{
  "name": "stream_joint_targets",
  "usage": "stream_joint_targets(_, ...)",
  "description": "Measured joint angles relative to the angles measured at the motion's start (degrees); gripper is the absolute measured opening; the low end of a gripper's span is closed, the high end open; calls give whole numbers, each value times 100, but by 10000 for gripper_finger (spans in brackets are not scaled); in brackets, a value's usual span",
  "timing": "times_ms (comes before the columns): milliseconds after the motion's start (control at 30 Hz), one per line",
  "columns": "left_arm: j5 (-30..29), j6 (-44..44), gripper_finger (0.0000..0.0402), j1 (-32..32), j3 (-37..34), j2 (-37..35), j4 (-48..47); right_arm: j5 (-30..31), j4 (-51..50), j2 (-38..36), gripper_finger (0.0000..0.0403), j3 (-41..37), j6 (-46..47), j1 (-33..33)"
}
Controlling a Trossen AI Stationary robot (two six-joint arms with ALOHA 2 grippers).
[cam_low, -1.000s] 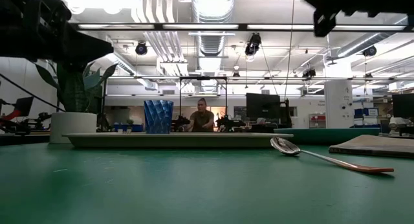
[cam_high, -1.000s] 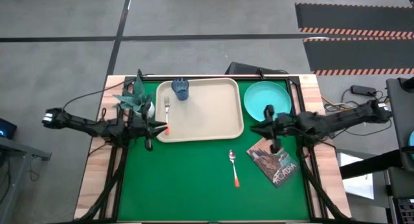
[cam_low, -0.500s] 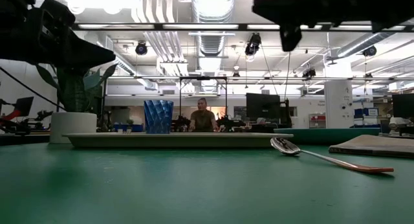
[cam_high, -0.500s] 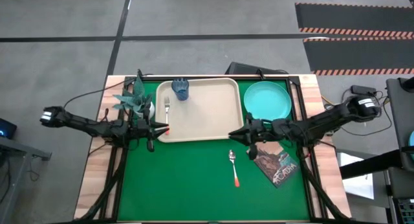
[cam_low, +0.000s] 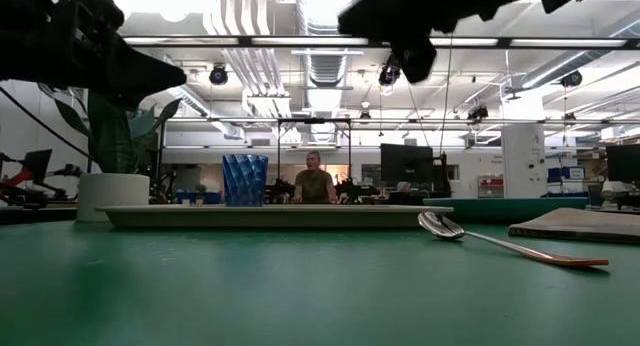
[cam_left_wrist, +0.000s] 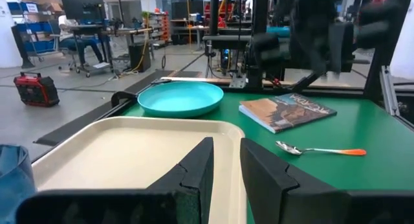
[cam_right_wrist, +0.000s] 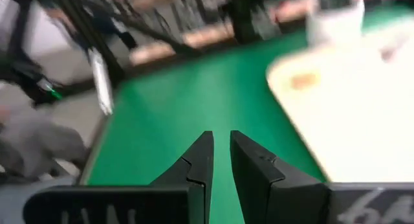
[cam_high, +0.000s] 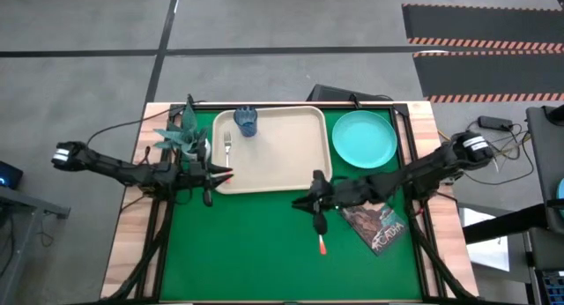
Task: Pick and place plate/cup/fork/spoon on tray
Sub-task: Put the orange spoon on the white tray
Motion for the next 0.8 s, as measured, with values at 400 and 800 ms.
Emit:
stream_joint_targets(400,0,116,63,2,0,46,559,1256,-3494,870,13,1124,2616,1282)
stream_joint_targets(800,-2,202,63,2,2,46,588,1989,-4177,1940,9,1715,4452,2296)
